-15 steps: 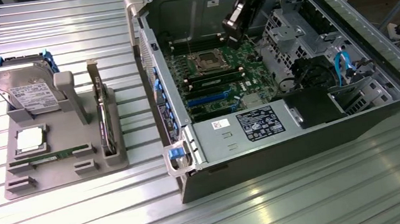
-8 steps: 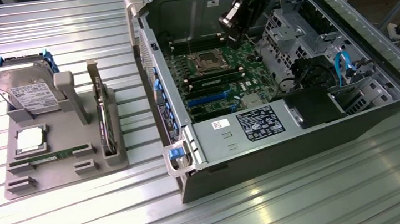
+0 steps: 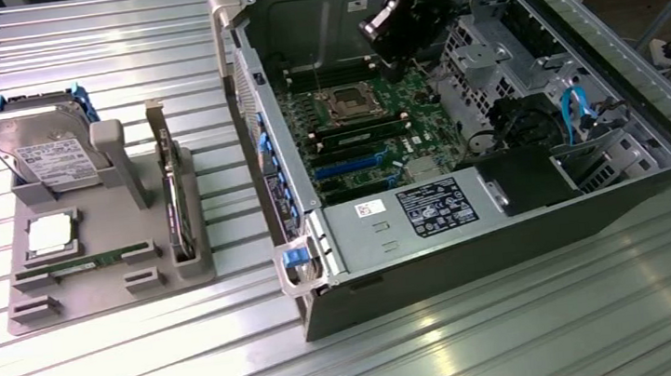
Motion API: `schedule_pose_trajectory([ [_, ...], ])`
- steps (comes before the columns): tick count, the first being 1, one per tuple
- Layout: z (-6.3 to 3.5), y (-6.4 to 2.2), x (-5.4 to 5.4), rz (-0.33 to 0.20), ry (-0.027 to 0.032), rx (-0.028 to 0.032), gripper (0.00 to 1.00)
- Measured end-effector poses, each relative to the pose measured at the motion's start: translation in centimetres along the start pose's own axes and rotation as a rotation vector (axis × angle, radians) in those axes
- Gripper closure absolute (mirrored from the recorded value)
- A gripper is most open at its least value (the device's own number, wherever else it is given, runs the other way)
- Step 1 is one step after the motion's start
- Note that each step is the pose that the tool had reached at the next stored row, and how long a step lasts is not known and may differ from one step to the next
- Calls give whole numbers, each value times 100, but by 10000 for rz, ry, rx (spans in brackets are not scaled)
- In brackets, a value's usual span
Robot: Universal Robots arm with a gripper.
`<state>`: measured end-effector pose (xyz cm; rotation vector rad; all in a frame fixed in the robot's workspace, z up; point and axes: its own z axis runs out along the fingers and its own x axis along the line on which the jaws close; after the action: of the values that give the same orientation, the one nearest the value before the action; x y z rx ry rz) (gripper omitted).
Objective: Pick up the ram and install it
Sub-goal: 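Press down the ram until it locks into place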
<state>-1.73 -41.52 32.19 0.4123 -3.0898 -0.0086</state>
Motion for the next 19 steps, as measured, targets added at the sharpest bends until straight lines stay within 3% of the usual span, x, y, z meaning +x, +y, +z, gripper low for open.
schedule_pose_trajectory([
  [9, 7, 0, 0, 2033, -17, -47, 89],
  [19, 7, 0, 1, 2578, -22, -60, 89],
])
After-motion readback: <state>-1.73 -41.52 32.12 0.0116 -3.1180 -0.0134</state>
